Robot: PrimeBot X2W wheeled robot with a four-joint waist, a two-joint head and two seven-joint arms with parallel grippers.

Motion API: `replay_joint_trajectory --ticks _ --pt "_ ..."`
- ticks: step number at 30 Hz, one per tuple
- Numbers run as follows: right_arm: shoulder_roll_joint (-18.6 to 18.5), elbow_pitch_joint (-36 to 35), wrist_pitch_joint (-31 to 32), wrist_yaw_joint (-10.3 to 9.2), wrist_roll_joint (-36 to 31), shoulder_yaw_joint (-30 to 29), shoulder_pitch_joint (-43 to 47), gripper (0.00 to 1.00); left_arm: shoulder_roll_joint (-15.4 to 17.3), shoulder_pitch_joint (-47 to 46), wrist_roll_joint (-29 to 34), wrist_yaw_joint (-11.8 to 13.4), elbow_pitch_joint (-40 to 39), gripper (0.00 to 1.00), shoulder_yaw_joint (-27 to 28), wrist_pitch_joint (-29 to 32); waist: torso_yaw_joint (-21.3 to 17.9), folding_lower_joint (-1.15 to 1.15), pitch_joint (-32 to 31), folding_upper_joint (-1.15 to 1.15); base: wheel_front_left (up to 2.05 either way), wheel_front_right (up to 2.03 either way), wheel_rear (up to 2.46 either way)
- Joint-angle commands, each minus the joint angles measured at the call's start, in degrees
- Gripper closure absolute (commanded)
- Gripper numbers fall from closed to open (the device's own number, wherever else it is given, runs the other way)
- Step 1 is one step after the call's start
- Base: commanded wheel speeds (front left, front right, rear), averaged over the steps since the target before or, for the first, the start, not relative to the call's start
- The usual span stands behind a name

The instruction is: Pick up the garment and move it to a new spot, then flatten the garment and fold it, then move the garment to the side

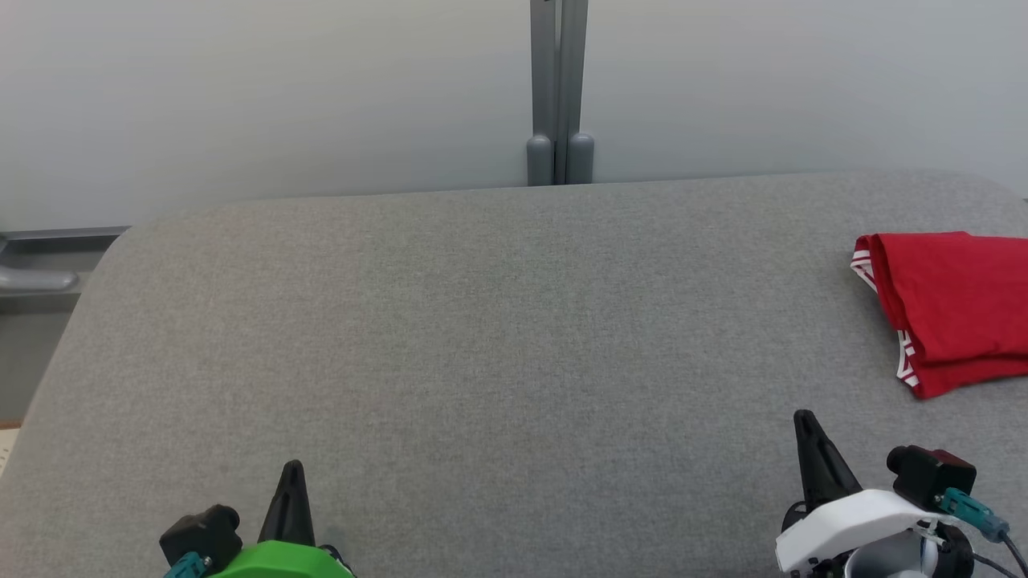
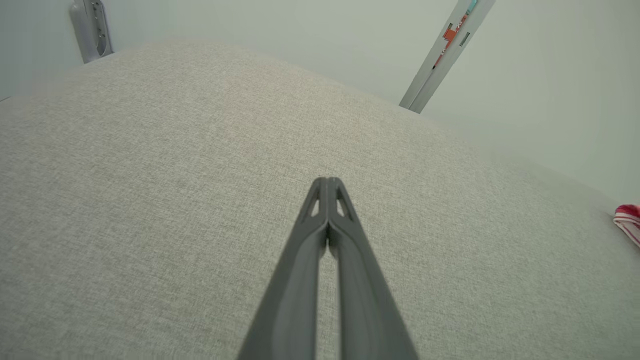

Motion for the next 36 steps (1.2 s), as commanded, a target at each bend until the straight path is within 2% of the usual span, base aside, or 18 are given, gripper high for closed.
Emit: replay_joint_trajectory --ticks 1,19,36 --pt "-0.2 -1.0 0.4 -0.01 2.7 -0.4 -1.8 1.00 -0.2 -1.8 -2.1 -0.6 -0.9 1.00 1.1 0.5 0.0 0.00 0.0 0.00 0.00 0.00 0.00" --pt "-0.2 -1.2 4.0 -0.02 18.9 -2.0 -3.3 1.00 -1.3 -3.4 -15.4 -4.1 -1.5 1.00 6.0 4.8 -0.1 0.00 0.6 0.00 0.00 0.00 0.00" --pt "-0.3 -1.3 6.8 -0.03 31.3 -3.2 -4.5 1.00 -2.1 -4.6 -25.7 -6.8 -1.9 1.00 9.8 8.2 -0.2 0.00 1.1 0.00 0.00 0.00 0.00"
